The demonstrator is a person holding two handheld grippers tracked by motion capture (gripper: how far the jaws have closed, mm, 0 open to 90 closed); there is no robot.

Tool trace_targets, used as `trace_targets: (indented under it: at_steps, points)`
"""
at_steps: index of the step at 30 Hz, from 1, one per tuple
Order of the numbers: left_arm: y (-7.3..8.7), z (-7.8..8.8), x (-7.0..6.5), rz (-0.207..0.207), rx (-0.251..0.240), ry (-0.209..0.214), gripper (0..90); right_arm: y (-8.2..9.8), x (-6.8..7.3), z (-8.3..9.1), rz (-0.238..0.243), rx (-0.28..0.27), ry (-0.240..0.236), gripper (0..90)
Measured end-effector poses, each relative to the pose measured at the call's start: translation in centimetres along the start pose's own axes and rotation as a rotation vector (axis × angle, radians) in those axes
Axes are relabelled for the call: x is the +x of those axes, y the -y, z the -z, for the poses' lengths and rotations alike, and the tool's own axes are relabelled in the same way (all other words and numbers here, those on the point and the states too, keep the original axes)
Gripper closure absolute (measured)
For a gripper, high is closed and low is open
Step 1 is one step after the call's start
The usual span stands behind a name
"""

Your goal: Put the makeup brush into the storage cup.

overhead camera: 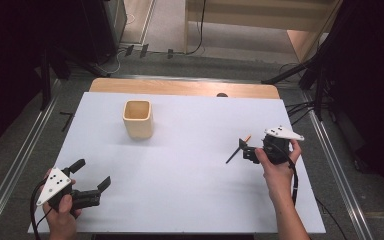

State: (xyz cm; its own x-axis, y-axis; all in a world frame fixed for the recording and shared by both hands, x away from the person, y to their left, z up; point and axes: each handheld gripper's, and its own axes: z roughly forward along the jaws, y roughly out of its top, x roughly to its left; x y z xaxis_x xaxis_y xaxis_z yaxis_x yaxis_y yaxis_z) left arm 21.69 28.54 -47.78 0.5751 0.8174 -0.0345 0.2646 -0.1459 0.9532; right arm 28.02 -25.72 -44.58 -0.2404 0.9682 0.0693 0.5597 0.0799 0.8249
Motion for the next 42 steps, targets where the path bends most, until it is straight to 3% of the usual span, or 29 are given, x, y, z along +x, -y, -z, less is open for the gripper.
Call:
trace_targets:
  at_steps: [8, 17, 21, 23, 30, 35, 38, 42]
  points:
    - [0.0, -0.1, -0.1, -0.002, 0.001, 0.007, 0.0, -1.4, -0.4, -1.7, -0.016, 0.076, 0.032, 0.0]
    - [0.0, -0.1, -0.1, -0.005, 0.003, 0.009, 0.0, -2.3, -0.9, -4.1, -0.037, 0.237, 0.07, 0.0]
    - [0.0, -0.1, -0.2, -0.006, 0.002, 0.012, 0.0, -2.4, -1.0, -4.6, -0.035, 0.282, 0.065, 0.3]
    - [0.0, -0.2, -0.3, -0.01, 0.003, 0.014, 0.0, -2.3, -1.0, -5.2, -0.032, 0.333, 0.064, 1.5]
    - [0.0, -0.3, -0.6, -0.022, 0.014, 0.021, 0.0, -2.4, -0.7, -6.3, -0.046, 0.414, 0.07, 4.6]
    - [0.1, -0.5, -0.7, -0.025, 0.016, 0.023, 0.0, -2.5, -0.4, -7.0, -0.04, 0.474, 0.105, 5.6]
    - [0.1, -0.5, -0.6, -0.027, 0.02, 0.022, 0.0, -2.5, 0.1, -7.9, -0.042, 0.554, 0.132, 6.6]
    - [0.1, -0.5, -0.6, -0.028, 0.02, 0.022, 0.0, -2.5, 0.0, -8.3, -0.055, 0.574, 0.153, 11.5]
